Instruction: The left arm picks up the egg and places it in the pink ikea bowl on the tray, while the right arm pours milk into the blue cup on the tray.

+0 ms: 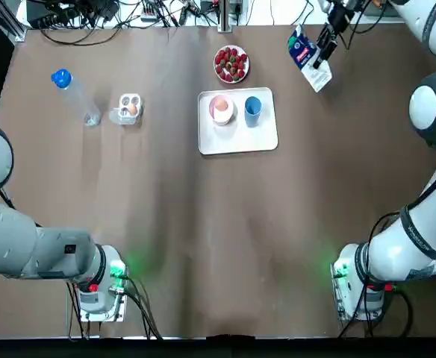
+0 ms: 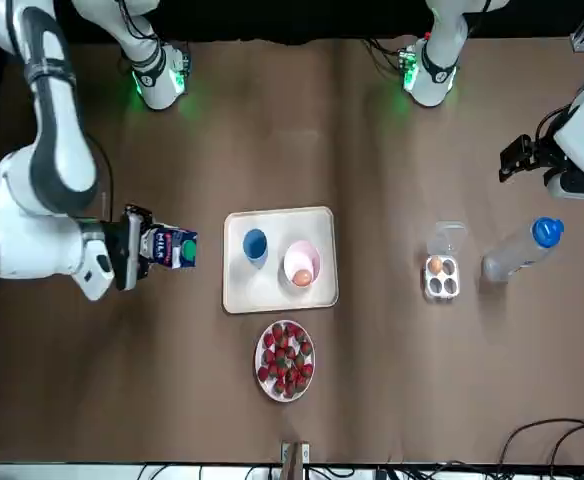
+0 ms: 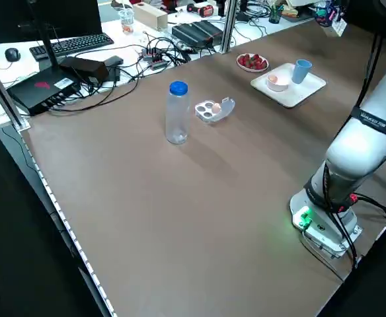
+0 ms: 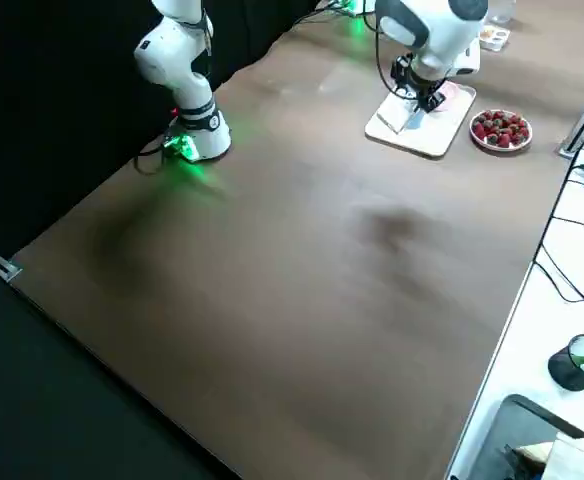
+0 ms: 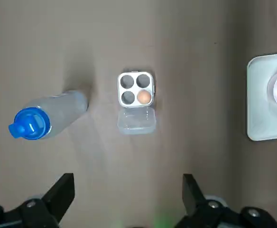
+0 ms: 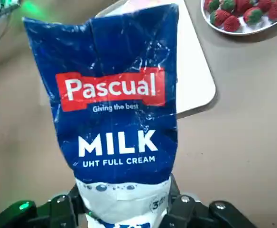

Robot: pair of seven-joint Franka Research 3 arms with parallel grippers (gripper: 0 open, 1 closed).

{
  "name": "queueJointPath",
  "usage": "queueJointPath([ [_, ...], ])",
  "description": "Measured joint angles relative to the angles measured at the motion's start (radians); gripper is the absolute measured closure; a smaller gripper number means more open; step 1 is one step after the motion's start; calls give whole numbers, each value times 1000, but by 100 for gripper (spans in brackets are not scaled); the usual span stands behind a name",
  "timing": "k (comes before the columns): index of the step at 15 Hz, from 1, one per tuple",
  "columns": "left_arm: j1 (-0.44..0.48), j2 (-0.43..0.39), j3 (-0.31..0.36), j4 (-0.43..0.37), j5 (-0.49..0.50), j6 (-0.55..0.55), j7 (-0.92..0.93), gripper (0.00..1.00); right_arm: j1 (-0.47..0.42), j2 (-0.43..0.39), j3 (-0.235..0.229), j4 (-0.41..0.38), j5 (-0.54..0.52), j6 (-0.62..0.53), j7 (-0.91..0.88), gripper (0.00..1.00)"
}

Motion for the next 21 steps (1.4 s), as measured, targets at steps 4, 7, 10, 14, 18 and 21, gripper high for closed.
queueJointPath([
  [4,-1,0,-2,-3,0,-1,0,0,65,-1,0,6,-60,10,92,33],
  [7,-3,0,-4,-5,0,-26,0,0,100,-1,0,18,-123,21,165,33],
  [10,-3,0,-5,-6,0,-31,0,0,161,-1,0,23,-191,53,234,33],
  [14,-6,0,-8,-8,0,-32,0,0,229,0,0,23,-262,70,312,33],
  [18,-7,0,-10,-8,0,-33,0,0,273,8,0,22,-332,79,343,33],
  [21,-7,0,-15,-8,0,-33,-2,0,305,21,1,22,-383,81,373,33],
])
